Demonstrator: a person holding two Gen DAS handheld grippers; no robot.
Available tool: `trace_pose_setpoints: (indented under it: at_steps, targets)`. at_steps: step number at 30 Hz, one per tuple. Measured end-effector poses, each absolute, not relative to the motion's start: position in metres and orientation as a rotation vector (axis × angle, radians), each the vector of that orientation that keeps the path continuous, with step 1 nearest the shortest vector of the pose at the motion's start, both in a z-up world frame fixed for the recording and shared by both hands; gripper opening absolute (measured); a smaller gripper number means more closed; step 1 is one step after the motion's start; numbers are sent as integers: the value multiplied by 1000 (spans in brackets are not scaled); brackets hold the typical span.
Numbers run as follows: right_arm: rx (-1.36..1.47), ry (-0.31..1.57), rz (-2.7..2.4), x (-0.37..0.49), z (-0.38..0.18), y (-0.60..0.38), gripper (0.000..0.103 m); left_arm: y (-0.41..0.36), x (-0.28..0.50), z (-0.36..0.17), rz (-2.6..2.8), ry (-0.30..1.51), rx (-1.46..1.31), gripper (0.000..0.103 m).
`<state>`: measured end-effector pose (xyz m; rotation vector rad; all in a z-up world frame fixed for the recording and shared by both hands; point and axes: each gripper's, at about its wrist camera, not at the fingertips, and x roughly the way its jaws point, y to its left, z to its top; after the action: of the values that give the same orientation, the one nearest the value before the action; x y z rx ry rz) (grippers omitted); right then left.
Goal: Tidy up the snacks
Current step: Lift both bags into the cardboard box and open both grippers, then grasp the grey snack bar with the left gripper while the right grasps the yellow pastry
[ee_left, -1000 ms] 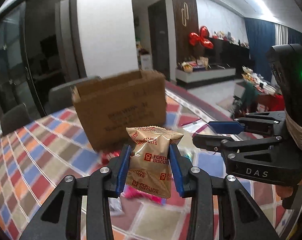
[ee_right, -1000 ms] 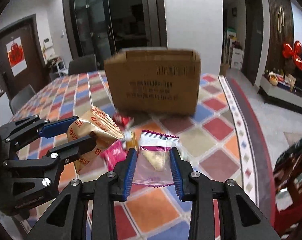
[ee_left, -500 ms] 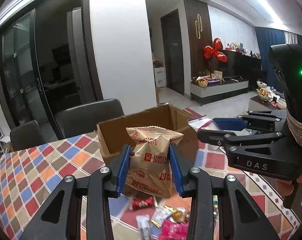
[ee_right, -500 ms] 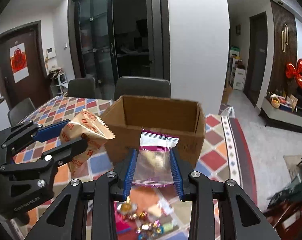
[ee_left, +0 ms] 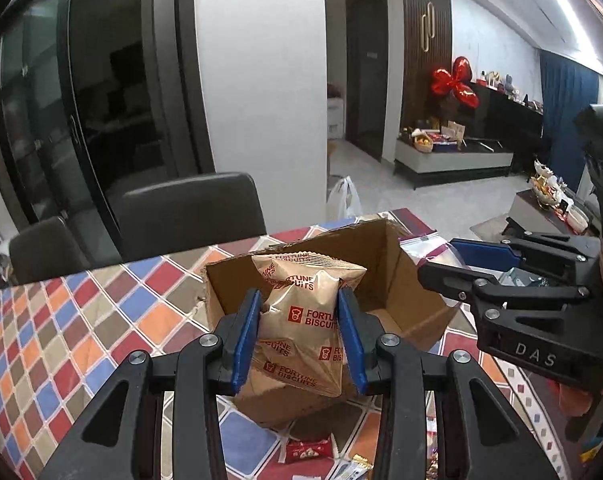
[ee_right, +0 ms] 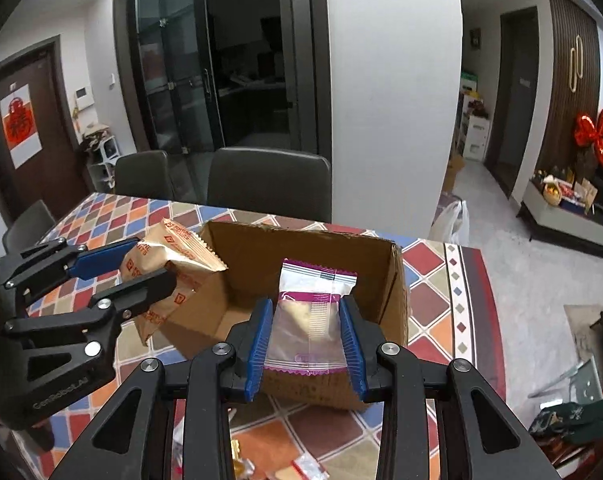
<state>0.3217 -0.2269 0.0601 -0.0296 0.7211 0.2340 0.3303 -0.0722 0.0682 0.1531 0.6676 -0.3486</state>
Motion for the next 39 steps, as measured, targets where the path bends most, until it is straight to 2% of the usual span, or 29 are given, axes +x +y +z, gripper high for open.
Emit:
trace_pose_setpoints:
  at_steps: [3, 4, 5, 6, 8, 26, 33, 39]
  targets:
    - [-22, 735, 215, 333, 59, -231, 35, -75, 344, 67, -332, 693, 146, 44]
    - [-16, 737, 207, 336, 59, -232, 36, -76, 345, 66, -324, 697, 150, 54]
    - [-13, 740, 192, 339, 59, -232, 41, -80, 345, 68, -311, 694, 152, 63]
    - [-12, 743, 172, 340, 58, -234, 45, -79, 345, 69, -301, 685, 149, 64]
    - [-7, 733, 144, 340, 60, -234, 51, -77, 341, 70, -297, 672, 150, 65]
    - [-34, 679, 240, 245, 61, -209, 51, -42, 241, 72, -273, 604, 153, 67]
    - [-32, 702, 298, 217, 45, -198, 51, -32, 203, 53, -258, 611, 175, 67]
    - [-25, 759, 324, 203, 14, -192, 51, -30, 189, 23, -260, 686, 180, 67]
